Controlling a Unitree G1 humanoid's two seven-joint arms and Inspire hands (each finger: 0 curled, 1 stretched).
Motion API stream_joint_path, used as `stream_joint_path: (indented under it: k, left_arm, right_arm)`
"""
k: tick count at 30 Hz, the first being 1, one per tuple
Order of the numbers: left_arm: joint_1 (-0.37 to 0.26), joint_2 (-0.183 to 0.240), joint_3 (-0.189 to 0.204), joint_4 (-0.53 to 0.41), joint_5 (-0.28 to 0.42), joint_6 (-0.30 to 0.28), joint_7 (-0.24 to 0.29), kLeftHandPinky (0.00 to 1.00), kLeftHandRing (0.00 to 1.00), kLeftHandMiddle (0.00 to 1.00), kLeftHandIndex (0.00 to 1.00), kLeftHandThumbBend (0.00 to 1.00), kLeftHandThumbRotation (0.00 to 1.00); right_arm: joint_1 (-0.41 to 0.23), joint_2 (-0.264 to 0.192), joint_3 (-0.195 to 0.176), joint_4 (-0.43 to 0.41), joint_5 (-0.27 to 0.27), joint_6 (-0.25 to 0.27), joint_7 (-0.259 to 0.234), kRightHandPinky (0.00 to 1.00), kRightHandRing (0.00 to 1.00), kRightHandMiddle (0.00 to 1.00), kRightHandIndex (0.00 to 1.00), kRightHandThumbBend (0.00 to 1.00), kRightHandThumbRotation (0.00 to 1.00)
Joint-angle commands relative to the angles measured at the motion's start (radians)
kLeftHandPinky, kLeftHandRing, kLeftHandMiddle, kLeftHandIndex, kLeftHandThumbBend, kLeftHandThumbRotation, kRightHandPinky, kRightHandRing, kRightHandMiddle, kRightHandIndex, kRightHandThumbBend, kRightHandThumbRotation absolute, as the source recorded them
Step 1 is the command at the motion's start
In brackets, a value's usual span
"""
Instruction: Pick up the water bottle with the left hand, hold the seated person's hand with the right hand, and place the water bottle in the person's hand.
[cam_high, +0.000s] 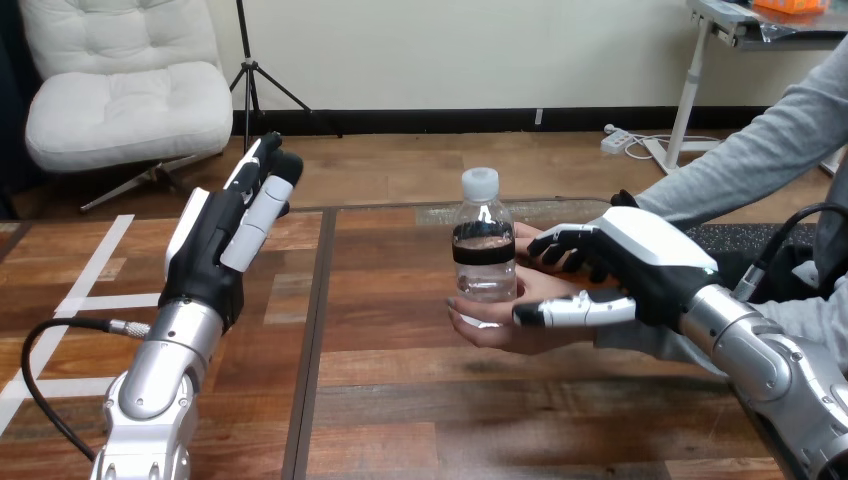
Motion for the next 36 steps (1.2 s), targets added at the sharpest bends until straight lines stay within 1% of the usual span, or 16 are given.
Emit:
stream_joint_path:
  k: [1, 4, 5, 7, 9, 14, 16, 18, 19, 20, 24, 26, 31, 34, 35, 36]
  left_arm:
    - [-0.036, 0.004, 0.007, -0.015, -0.011, -0.035, 0.0, 0.9, 0.93, 0.96, 0.95, 0.87, 0.92]
    - [-0.029, 0.006, 0.003, -0.028, -0.009, -0.028, -0.003, 0.9, 0.93, 0.96, 0.94, 0.84, 0.9]
    - [-0.025, 0.007, 0.002, -0.034, -0.009, -0.025, -0.004, 0.9, 0.93, 0.96, 0.94, 0.84, 0.89]
    - [-0.022, 0.008, 0.0, -0.039, -0.008, -0.023, -0.006, 0.9, 0.93, 0.96, 0.94, 0.84, 0.86]
    - [-0.012, 0.008, -0.002, -0.054, -0.009, -0.023, -0.01, 0.9, 0.93, 0.95, 0.94, 0.84, 0.83]
    - [0.014, 0.005, -0.005, -0.089, -0.007, -0.025, -0.011, 0.9, 0.93, 0.95, 0.94, 0.85, 0.81]
    - [0.025, 0.004, -0.007, -0.105, -0.007, -0.023, -0.012, 0.9, 0.93, 0.95, 0.94, 0.84, 0.81]
    - [0.036, 0.002, -0.007, -0.116, -0.007, -0.03, -0.014, 0.89, 0.93, 0.95, 0.94, 0.85, 0.81]
    - [0.039, 0.002, -0.007, -0.119, -0.007, -0.032, -0.014, 0.89, 0.93, 0.95, 0.94, 0.85, 0.81]
    - [0.047, 0.0, -0.008, -0.13, -0.006, -0.035, -0.012, 0.89, 0.93, 0.95, 0.94, 0.85, 0.81]
    - [0.067, -0.008, -0.007, -0.156, -0.008, -0.04, -0.007, 0.88, 0.93, 0.95, 0.93, 0.88, 0.83]
    - [0.076, -0.013, -0.006, -0.169, -0.01, -0.043, -0.006, 0.87, 0.92, 0.95, 0.93, 0.89, 0.85]
    - [0.1, -0.028, -0.003, -0.209, -0.022, -0.039, -0.002, 0.86, 0.93, 0.94, 0.92, 0.89, 0.86]
    - [0.114, -0.033, -0.002, -0.229, -0.03, -0.043, -0.006, 0.86, 0.93, 0.94, 0.91, 0.87, 0.87]
    - [0.121, -0.036, -0.002, -0.239, -0.033, -0.045, -0.005, 0.86, 0.93, 0.94, 0.91, 0.87, 0.87]
    - [0.125, -0.039, -0.001, -0.245, -0.035, -0.045, -0.004, 0.86, 0.93, 0.94, 0.91, 0.84, 0.87]
  right_arm:
    - [-0.021, 0.013, -0.046, -0.013, 0.048, -0.005, -0.041, 0.62, 0.74, 0.77, 0.79, 1.0, 0.97]
    - [-0.012, 0.023, -0.058, -0.011, 0.078, -0.01, -0.042, 0.63, 0.74, 0.78, 0.79, 1.0, 0.99]
    - [-0.008, 0.034, -0.071, -0.008, 0.108, -0.011, -0.036, 0.63, 0.74, 0.78, 0.79, 1.0, 0.99]
    - [-0.003, 0.045, -0.084, -0.005, 0.145, -0.011, -0.028, 0.65, 0.76, 0.79, 0.8, 1.0, 0.99]
    - [0.007, 0.067, -0.11, -0.002, 0.207, -0.016, -0.019, 0.67, 0.78, 0.8, 0.81, 0.99, 1.0]
    - [0.026, 0.113, -0.162, 0.004, 0.327, -0.025, -0.004, 0.71, 0.8, 0.82, 0.82, 0.96, 1.0]
    - [0.032, 0.125, -0.175, 0.004, 0.357, -0.027, -0.004, 0.74, 0.81, 0.83, 0.83, 0.89, 1.0]
    - [0.041, 0.148, -0.2, 0.004, 0.414, -0.027, 0.011, 0.76, 0.82, 0.84, 0.84, 0.87, 1.0]
    - [0.043, 0.153, -0.206, 0.003, 0.43, -0.027, 0.016, 0.78, 0.83, 0.84, 0.85, 0.87, 1.0]
    - [0.047, 0.169, -0.224, 0.004, 0.468, -0.023, 0.028, 0.79, 0.84, 0.84, 0.85, 0.87, 1.0]
    - [0.061, 0.204, -0.264, -0.003, 0.563, -0.012, 0.066, 0.84, 0.86, 0.86, 0.87, 0.93, 1.0]
    - [0.071, 0.218, -0.277, -0.021, 0.597, -0.004, 0.077, 0.86, 0.87, 0.87, 0.89, 0.96, 1.0]
    - [0.094, 0.245, -0.303, -0.068, 0.659, 0.021, 0.1, 0.88, 0.88, 0.88, 0.9, 0.99, 1.0]
    - [0.116, 0.258, -0.312, -0.116, 0.689, 0.051, 0.109, 0.89, 0.89, 0.89, 0.91, 1.0, 1.0]
    - [0.126, 0.266, -0.318, -0.138, 0.709, 0.068, 0.117, 0.89, 0.89, 0.89, 0.91, 1.0, 1.0]
    - [0.133, 0.271, -0.323, -0.154, 0.722, 0.08, 0.122, 0.92, 0.9, 0.89, 0.92, 1.0, 1.0]
